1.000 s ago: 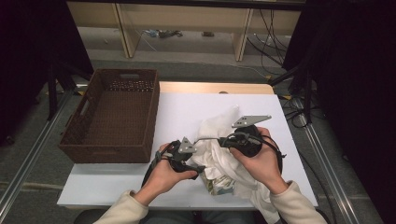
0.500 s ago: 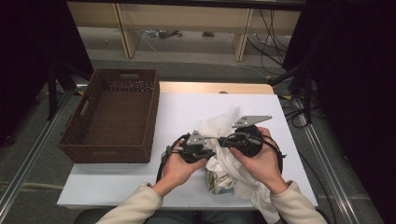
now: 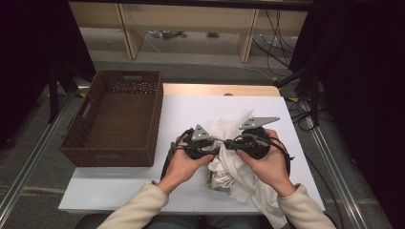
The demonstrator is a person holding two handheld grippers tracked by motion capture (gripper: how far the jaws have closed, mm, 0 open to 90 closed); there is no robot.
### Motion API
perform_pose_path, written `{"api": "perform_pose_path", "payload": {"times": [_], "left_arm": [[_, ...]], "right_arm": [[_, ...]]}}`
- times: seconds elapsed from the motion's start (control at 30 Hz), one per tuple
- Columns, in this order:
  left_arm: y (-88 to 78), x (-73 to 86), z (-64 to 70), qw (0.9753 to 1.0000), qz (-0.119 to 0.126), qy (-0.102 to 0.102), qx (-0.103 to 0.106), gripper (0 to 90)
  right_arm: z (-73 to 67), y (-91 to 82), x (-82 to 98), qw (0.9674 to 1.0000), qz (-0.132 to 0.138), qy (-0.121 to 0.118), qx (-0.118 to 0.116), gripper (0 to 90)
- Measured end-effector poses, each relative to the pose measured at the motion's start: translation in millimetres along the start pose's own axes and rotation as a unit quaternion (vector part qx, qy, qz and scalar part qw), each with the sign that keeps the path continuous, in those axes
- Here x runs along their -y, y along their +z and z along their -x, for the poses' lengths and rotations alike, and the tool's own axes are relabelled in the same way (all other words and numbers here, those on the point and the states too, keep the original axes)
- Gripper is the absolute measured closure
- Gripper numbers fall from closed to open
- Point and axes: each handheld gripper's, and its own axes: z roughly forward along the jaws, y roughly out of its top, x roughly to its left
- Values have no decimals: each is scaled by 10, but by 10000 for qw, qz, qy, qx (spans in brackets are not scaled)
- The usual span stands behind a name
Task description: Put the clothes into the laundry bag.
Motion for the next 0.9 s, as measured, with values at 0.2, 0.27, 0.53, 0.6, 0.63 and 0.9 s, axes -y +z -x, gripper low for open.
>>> {"api": "perform_pose_path", "payload": {"times": [0.2,0.27,0.53,0.6,0.63,0.9], "left_arm": [[-408,27,167,9998,-21,209,39,348],[-431,54,254,9997,8,143,217,318],[78,268,468,9946,-845,306,519,212],[200,291,469,9937,-923,468,440,228],[239,295,472,9928,-987,551,401,265],[276,306,446,9930,-898,594,482,708]], "right_arm": [[53,-37,-14,9999,41,-87,69,900],[35,-37,-14,10000,17,19,72,900],[27,-40,-14,9999,-25,89,113,900],[36,-27,-9,10000,3,72,13,900],[43,-29,-9,10000,-30,70,27,900],[35,-27,-8,9999,-59,34,80,900]]}}
